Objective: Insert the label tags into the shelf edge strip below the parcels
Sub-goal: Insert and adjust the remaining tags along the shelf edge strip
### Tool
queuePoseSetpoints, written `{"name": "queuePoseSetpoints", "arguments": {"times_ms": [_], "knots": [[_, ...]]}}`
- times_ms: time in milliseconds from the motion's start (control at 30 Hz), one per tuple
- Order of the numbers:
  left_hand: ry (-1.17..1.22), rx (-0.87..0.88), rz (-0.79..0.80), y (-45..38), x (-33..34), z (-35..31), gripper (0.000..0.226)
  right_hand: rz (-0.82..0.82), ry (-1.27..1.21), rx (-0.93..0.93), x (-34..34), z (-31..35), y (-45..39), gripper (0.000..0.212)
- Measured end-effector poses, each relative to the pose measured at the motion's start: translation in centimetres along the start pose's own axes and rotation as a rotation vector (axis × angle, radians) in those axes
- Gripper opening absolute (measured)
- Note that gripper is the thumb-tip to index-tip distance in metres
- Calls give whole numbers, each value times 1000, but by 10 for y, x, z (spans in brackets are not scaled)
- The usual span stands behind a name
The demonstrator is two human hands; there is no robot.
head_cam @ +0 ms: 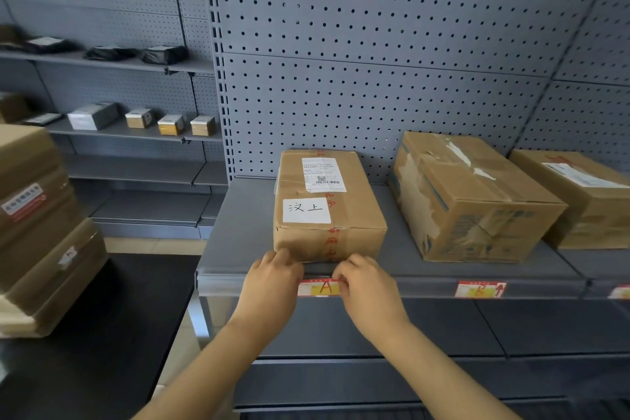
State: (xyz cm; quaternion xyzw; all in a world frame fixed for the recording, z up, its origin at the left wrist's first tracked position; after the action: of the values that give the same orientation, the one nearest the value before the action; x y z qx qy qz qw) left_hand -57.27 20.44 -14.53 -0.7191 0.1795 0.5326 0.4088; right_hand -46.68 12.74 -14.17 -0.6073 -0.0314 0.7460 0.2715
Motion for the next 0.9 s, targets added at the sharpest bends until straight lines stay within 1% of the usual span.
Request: {"name": "queuePoseSetpoints", "arguments": {"times_ms": [200,300,567,700,900], "knots": [[13,-2,10,6,3,-2,17,26,52,-30,5,2,0,23],[47,-9,-10,11,2,-4,23,17,55,-39,5,1,1,25],[26,-6,5,11,4,-9,31,27,42,-17,7,-1,6,33],[39,-17,17,11,5,-10,29,17,35,10,7,-2,8,32],[124,-67,-5,10,2,-7,25,18,4,67,6,-8,9,28]]}}
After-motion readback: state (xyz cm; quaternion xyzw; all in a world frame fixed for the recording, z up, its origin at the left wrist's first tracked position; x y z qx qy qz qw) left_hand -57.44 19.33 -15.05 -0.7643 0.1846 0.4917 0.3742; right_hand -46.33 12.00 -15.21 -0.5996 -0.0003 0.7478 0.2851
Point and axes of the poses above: each hand's wrist, its own y-axis away from the middle knuckle, its own x-axis out of the palm, z = x × y, the point moved 8 cm from there along -y, towards the middle knuckle, and after that the axes turned 7 degrees about -z, right-handed, at the moved point
